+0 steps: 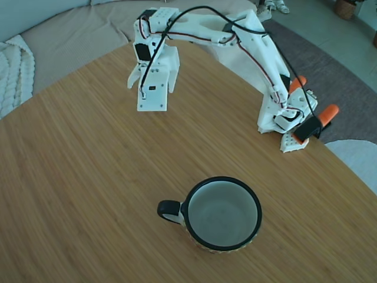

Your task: Grasp a red cap and put it in the cup.

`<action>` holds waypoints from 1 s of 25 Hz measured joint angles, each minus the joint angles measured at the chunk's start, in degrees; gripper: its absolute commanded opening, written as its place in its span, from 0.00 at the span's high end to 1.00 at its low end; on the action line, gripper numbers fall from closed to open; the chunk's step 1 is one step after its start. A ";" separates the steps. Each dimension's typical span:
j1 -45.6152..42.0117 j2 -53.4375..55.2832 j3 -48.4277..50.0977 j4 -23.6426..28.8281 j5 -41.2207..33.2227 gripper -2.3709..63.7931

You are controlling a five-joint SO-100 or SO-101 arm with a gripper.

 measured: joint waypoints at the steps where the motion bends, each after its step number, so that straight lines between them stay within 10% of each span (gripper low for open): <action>1: 0.70 0.00 -0.18 0.00 0.00 0.10; 25: -0.09 -0.18 -0.18 0.00 -1.93 0.10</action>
